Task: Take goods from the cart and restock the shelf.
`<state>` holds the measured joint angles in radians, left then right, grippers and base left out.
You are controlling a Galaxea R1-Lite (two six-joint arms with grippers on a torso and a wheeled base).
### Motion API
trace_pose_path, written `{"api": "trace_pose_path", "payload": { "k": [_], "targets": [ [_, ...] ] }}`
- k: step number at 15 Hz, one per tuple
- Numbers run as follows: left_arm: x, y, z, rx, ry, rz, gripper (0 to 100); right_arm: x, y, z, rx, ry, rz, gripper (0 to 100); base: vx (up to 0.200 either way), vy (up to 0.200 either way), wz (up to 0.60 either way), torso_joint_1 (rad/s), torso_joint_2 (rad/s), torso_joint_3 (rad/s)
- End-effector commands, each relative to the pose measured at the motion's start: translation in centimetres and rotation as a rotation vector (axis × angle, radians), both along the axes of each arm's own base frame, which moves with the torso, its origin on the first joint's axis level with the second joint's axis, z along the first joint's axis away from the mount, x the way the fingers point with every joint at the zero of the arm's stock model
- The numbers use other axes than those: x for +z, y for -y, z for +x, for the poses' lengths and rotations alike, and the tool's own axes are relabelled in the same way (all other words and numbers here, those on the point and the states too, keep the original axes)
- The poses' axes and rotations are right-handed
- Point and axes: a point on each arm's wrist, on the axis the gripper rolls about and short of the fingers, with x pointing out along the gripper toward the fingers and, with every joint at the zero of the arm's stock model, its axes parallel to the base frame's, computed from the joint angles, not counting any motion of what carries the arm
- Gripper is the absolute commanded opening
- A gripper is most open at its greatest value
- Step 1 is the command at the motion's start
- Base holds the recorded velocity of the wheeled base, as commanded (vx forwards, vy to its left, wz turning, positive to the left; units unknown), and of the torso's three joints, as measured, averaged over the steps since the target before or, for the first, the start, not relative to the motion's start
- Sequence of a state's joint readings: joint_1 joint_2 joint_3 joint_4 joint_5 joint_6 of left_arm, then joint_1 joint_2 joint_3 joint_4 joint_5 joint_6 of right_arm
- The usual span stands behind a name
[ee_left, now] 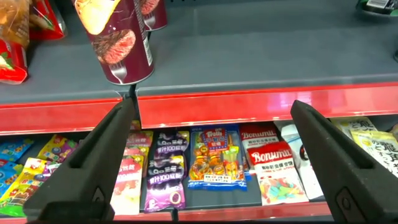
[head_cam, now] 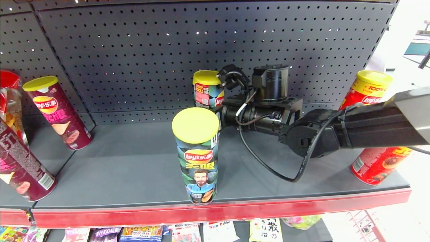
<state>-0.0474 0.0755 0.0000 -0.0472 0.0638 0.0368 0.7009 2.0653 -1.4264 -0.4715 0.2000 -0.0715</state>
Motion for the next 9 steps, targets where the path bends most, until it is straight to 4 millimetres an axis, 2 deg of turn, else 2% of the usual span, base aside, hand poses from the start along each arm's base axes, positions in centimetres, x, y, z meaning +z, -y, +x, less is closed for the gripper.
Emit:
{"api": "trace_pose_path", "payload": {
  "k": [1, 9],
  "targets": [
    [0.01, 0.00, 0.01, 0.001, -0.001, -0.001, 100, -0.51, -0.18, 0.10, 0.001, -0.009, -0.008, 0, 0.000, 0.000, 0.00, 0.000, 0.00, 0.000],
    [-0.01, 0.01, 0.01, -0.004, -0.002, -0.002, 100, -1.01, -0.02, 0.02, -0.002, -0.024, -0.019, 0, 0.000, 0.000, 0.00, 0.000, 0.00, 0.000]
  ]
}}
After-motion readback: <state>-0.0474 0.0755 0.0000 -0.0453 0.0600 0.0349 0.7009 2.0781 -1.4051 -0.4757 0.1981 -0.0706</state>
